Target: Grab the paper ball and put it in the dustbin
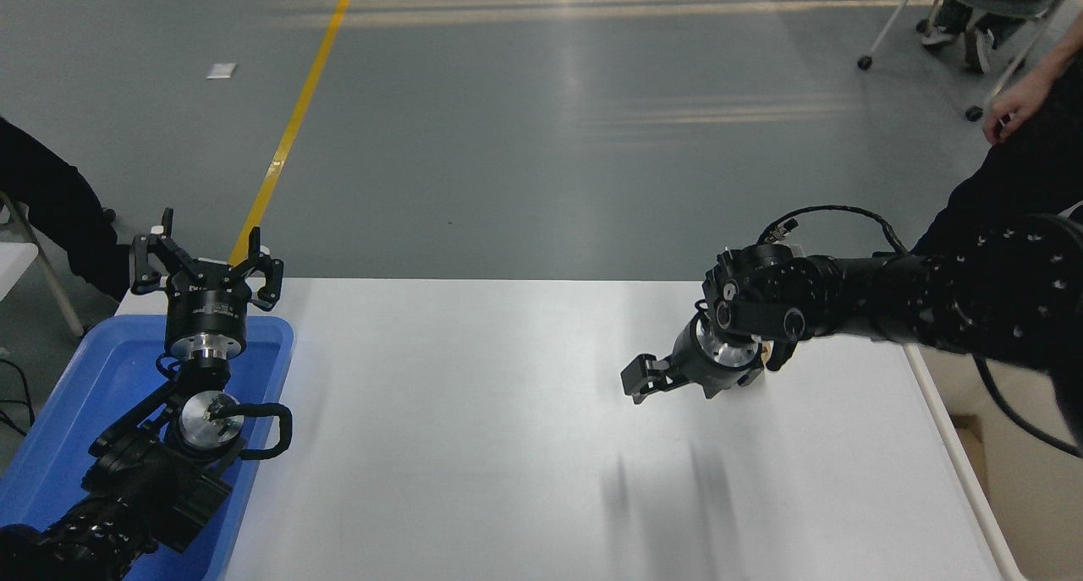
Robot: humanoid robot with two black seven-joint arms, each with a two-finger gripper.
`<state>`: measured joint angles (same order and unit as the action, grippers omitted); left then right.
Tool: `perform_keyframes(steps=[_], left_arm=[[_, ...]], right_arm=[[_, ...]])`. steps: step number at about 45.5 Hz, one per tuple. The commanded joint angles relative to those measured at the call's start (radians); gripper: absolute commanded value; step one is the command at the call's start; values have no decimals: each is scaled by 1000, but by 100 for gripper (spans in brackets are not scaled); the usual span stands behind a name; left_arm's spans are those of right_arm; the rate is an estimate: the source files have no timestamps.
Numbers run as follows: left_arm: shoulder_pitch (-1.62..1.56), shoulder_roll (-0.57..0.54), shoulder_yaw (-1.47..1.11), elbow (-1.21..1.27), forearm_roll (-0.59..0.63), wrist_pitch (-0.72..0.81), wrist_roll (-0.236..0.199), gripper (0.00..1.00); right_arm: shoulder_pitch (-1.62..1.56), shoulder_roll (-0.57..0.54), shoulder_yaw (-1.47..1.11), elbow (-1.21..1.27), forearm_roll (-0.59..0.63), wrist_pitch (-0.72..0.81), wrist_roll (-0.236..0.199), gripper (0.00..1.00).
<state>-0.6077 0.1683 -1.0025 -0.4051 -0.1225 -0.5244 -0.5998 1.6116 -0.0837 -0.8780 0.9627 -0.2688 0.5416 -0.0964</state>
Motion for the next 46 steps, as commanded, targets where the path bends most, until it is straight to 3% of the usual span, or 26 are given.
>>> perform_keyframes(steps=[1, 15, 25, 37, 46], left_arm=[[0, 0, 1, 0, 0, 0, 0, 99], [0, 0, 1, 0, 0, 1, -1, 99], [0, 0, 1, 0, 0, 1, -3, 99], [0, 0, 2, 0, 0, 0, -1, 99], [0, 0, 2, 0, 1, 0, -1, 99]], right_arm=[[349, -247, -9, 333, 0, 78, 0, 100], [629, -493, -111, 547, -13, 189, -2, 100], [772, -556, -219, 607, -16, 207, -2, 100], [786, -544, -234, 613, -18, 167, 0, 100], [668, -429, -236, 542, -21, -109, -2, 100]])
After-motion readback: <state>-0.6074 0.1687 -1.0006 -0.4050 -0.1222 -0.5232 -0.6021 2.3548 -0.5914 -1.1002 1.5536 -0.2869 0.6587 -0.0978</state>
